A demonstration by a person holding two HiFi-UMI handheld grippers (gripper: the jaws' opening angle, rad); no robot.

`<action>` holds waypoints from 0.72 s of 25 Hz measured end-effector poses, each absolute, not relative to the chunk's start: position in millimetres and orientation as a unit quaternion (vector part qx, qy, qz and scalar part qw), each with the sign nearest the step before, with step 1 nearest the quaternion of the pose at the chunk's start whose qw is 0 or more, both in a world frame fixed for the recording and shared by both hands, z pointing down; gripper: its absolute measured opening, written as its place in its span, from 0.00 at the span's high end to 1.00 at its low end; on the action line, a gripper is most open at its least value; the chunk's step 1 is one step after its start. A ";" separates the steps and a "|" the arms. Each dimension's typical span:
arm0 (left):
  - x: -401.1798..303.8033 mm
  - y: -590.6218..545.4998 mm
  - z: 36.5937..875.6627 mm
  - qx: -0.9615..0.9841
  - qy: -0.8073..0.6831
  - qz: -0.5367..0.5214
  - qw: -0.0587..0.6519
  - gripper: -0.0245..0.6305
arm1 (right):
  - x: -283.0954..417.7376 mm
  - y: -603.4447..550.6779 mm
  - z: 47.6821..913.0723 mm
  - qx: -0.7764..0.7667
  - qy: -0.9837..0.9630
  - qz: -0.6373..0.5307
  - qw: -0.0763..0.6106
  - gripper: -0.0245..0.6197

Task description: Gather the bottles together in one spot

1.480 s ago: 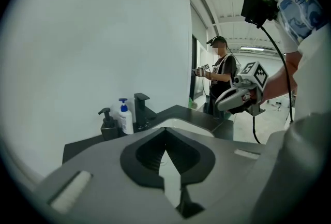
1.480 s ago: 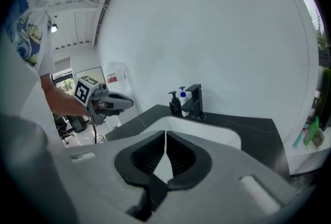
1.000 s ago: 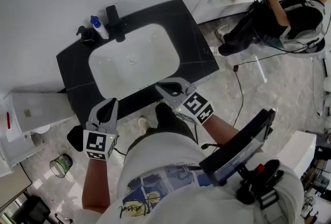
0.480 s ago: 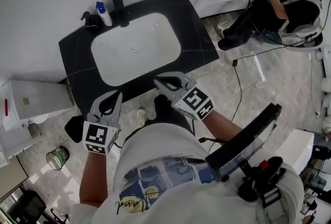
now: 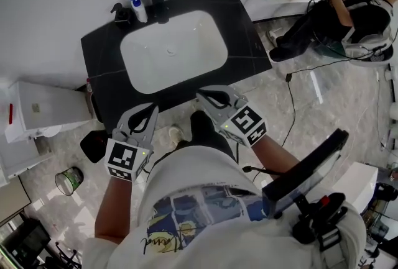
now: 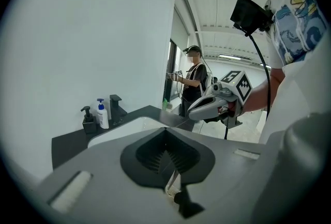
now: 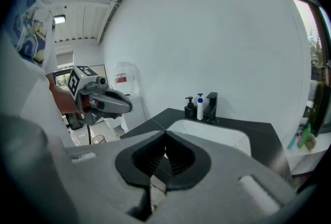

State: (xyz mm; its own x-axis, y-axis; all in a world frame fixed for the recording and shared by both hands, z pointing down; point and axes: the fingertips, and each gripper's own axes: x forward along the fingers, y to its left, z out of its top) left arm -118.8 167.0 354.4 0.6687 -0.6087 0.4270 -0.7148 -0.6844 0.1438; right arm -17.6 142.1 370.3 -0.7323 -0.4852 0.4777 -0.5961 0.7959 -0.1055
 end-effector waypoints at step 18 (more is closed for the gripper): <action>-135.2 181.3 350.3 0.900 -0.376 0.170 0.139 0.96 | -35.1 158.1 349.2 0.288 -0.929 0.092 0.213 0.96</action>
State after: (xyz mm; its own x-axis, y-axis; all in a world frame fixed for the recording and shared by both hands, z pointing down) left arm -135.2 181.3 350.3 0.6595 -0.6303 0.4095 -0.7243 -0.6786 0.1221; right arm -35.1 158.1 349.2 -0.7434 -0.4959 0.4489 -0.5745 0.8171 -0.0488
